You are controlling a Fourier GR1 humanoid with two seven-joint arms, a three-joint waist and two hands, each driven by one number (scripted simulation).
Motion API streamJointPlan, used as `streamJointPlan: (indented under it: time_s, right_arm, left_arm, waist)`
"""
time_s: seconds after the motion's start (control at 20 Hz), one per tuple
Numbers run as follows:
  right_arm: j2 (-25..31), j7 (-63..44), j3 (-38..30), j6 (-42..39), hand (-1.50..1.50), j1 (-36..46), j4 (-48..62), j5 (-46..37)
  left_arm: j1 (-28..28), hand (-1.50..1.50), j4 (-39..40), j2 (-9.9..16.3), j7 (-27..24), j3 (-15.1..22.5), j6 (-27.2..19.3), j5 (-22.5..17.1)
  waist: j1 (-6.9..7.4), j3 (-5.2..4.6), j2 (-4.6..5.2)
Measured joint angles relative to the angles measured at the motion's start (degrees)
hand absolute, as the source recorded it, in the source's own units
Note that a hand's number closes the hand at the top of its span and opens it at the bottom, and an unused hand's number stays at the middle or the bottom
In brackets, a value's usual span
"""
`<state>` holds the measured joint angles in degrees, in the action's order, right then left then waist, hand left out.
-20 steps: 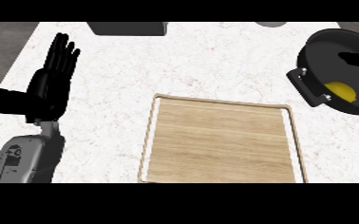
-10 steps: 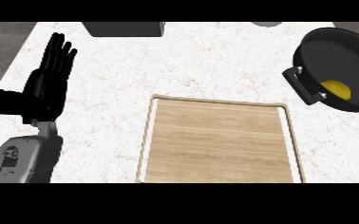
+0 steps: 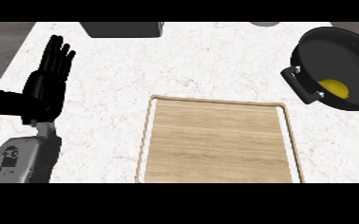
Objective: Pick the lemon from the tray and place it in the pot
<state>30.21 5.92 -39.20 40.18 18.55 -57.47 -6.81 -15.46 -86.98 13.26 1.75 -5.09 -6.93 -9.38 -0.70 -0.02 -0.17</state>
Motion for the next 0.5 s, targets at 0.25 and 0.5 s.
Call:
streamJointPlan:
  time_s: [0.25,0.5]
  right_arm:
    - [0.39,0.49,-3.46,-3.66,-1.50,-8.04,-6.55,4.70]
    - [-0.89,1.80,-6.65,-7.09,-1.50,-16.00,-12.47,8.39]
  left_arm:
    - [0.34,0.00,-0.40,0.22,0.09,-0.74,1.10,-0.23]
    - [-0.23,0.00,-0.10,-0.94,-0.07,-0.45,0.61,0.74]
  waist:
    - [0.12,0.00,0.03]
    - [0.15,0.01,0.07]
